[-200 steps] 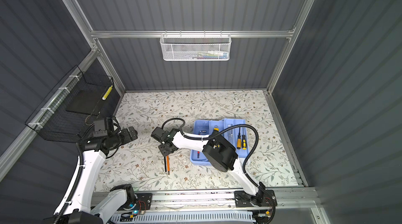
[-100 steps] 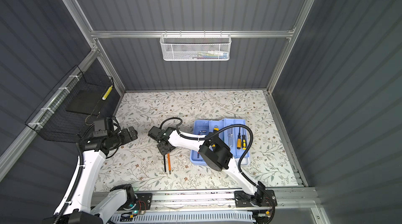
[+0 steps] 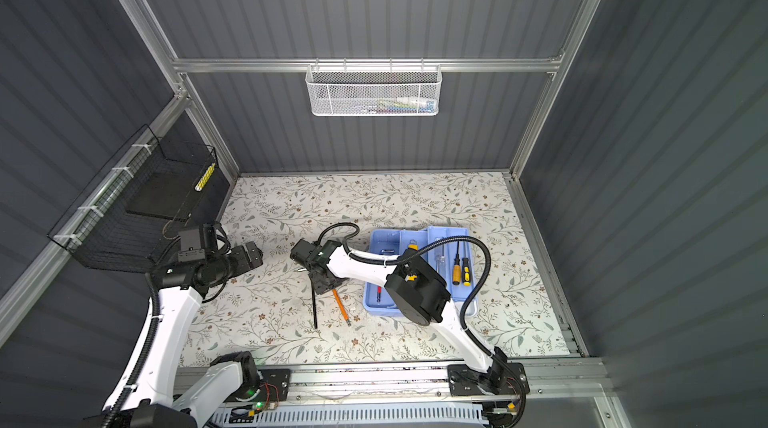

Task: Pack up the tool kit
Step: 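Lift the orange-handled hex key with the right gripper, leaving the black key, then carry the orange hex key over the box and release it beside the red key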

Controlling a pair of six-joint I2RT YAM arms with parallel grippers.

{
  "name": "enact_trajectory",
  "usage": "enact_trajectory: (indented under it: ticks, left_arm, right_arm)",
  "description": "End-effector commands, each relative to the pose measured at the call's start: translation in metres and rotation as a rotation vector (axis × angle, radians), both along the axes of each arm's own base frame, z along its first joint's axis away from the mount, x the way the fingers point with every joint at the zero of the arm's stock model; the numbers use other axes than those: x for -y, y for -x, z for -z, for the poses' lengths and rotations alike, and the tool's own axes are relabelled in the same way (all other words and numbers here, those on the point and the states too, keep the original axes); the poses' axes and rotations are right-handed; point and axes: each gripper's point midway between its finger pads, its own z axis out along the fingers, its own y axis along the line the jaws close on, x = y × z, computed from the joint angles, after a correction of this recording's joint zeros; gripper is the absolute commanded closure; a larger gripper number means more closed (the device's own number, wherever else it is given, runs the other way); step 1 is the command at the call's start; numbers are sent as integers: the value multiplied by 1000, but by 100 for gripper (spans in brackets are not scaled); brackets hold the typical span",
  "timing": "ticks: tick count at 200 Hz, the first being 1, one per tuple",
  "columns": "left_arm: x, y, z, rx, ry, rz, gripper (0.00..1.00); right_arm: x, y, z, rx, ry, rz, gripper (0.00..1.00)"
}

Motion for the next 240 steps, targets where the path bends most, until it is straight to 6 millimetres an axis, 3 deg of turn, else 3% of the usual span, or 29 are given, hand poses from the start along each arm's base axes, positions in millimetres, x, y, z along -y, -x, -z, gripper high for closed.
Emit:
enact_trajectory:
  ticks: [1, 45, 83, 120, 152, 204, 240]
  left_arm:
    - [-3, -2, -6, 20, -16, 5, 1]
    - [-3, -1, -7, 24, -15, 6, 1]
    - [-2, -2, -7, 25, -13, 9, 1]
    - [-2, -1, -7, 24, -15, 8, 1]
    - [-2, -1, -6, 21, -13, 8, 0]
    - [-3, -1, -6, 20, -15, 8, 1]
    - [-2, -2, -5, 16, -14, 9, 1]
  right_arm:
    - [-1, -16, -49, 70, -95, 41, 94]
    - [27, -32, -109, 203, -152, 111, 97]
    - [84, -54, -132, 287, -125, 221, 99]
    - [143, -61, -124, 309, -28, 320, 100]
    - [173, -60, -110, 317, 53, 363, 100]
    - [169, -63, -72, 274, 109, 357, 100]
    - [169, -71, -60, 280, 156, 370, 100]
